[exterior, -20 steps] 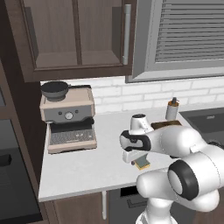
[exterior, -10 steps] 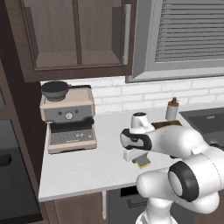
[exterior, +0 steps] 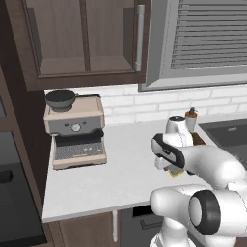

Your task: Pick up the sponge from the counter and clean the cutting board by briefly scrubbing or pressing down on the cutting board. Once finished, release the sponge.

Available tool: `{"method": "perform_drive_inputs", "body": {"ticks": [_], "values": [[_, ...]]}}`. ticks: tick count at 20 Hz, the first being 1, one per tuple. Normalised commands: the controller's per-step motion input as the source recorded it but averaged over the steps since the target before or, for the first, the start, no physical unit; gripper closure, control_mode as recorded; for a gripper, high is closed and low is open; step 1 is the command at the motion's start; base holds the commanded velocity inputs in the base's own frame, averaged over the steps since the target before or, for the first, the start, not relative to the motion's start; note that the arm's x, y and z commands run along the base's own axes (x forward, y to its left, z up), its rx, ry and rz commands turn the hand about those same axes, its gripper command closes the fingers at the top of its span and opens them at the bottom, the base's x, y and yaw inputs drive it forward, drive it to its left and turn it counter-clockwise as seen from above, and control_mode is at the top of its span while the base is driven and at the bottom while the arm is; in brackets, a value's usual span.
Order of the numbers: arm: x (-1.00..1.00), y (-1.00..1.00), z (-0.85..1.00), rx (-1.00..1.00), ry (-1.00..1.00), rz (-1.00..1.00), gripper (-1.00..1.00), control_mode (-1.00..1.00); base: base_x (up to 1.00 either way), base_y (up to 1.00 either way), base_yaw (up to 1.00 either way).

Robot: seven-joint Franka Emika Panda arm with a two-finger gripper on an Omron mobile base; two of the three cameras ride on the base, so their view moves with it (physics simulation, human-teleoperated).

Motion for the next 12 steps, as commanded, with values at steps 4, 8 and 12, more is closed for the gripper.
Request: {"method": "perform_drive_inputs", "body": {"ticks": [4, 8, 12], "values": [[0.02, -0.88, 0.22, 0.07, 0.00, 0.00, 1.00, -1.00, 0.00, 0.00, 0.00], [0.23, -0.57, 0.07, 0.01, -0.05, 0.00, 1.00, -1.00, 0.00, 0.00, 0.00], [0.39, -0.64, 0.00, 0.05, -0.01, 0.00, 1.00, -1.00, 0.00, 0.00, 0.00]]}}
